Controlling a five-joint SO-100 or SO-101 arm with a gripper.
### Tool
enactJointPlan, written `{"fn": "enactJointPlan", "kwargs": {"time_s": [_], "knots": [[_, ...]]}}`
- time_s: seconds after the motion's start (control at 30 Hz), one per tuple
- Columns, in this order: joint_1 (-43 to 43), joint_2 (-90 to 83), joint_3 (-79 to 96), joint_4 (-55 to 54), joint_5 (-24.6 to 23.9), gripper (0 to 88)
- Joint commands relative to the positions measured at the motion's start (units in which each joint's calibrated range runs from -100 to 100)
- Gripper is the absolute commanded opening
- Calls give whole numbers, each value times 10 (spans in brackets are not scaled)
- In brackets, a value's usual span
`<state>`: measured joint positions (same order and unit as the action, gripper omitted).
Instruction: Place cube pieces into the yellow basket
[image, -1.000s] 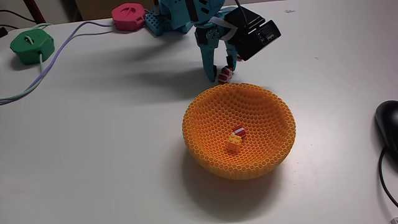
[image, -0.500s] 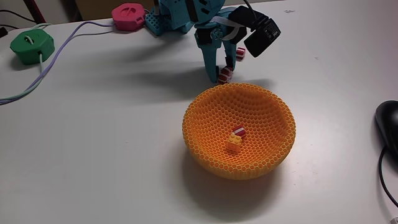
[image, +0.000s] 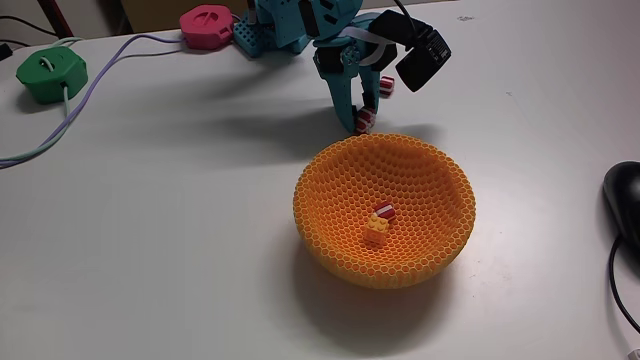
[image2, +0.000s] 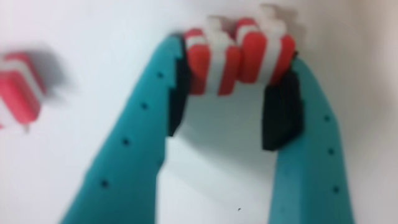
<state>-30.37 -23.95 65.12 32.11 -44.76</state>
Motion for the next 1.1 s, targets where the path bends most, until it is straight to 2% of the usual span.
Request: {"fn": "enactJointPlan", "kwargs": {"time_s": [0.0,0.2,0.43,0.57,0.73,0.83,0.93,1.07], "knots": [[2,1,-8,-1,-5,154],[5,-2,-36,27,-5,107],[46,-8,-244,224,22,100],[73,-14,-350,291,30,98],[117,49,-490,252,54,99],[134,110,-534,133,73,114],[143,183,-554,55,69,121],[138,242,-589,41,75,256]]}}
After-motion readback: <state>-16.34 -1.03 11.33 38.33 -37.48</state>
